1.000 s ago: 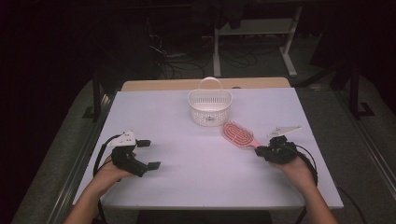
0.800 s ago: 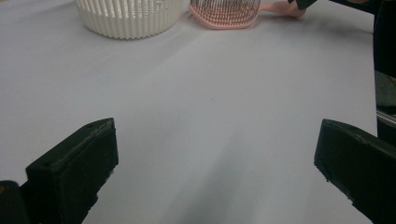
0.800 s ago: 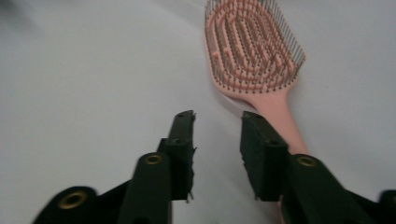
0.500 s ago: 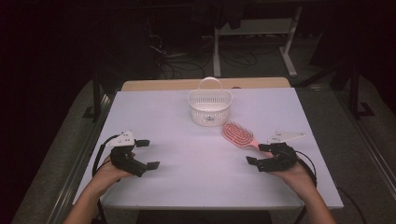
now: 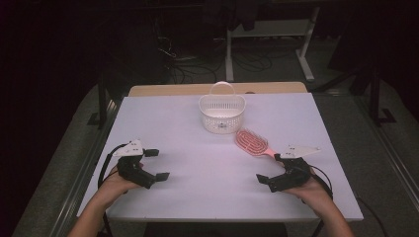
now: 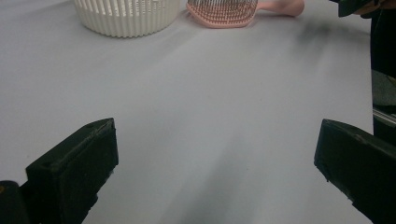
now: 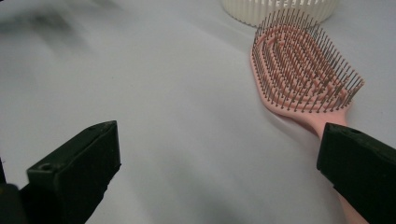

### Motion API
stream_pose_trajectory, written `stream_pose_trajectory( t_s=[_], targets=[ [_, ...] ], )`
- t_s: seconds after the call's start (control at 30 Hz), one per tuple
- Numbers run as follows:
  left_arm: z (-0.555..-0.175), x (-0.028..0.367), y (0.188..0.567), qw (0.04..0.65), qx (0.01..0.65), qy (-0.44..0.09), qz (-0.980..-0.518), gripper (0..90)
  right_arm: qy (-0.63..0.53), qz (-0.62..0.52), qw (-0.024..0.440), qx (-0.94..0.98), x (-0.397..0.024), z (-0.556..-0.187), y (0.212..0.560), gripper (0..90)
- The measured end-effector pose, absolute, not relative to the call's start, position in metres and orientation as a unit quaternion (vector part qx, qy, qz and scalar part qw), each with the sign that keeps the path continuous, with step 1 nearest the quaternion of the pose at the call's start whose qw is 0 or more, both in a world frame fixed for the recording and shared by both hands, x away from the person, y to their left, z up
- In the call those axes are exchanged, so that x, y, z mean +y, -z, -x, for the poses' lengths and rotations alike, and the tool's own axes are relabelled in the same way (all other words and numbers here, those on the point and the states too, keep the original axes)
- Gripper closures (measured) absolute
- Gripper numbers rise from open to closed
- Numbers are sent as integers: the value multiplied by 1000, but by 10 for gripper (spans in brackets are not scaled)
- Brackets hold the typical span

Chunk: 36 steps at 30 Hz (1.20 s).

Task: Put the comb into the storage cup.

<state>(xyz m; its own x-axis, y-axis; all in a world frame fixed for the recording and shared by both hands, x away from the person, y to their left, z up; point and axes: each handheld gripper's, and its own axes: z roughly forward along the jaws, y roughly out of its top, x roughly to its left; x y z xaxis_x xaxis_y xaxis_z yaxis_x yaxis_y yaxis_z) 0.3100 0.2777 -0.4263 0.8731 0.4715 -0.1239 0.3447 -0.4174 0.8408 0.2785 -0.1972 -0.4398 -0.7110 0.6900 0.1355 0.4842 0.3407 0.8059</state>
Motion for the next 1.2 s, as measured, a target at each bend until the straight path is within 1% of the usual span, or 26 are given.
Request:
stream_pose_trajectory(
  t_s=[0.4, 1.2],
  targets=[
    [-310, 276, 429, 477, 244, -50, -843, 0, -437, -354, 111, 819, -197, -280, 439, 0],
    [-310, 276, 430, 482, 244, -51, -840, 0, -423, -345, 114, 830, -199, -290, 427, 0]
  ],
)
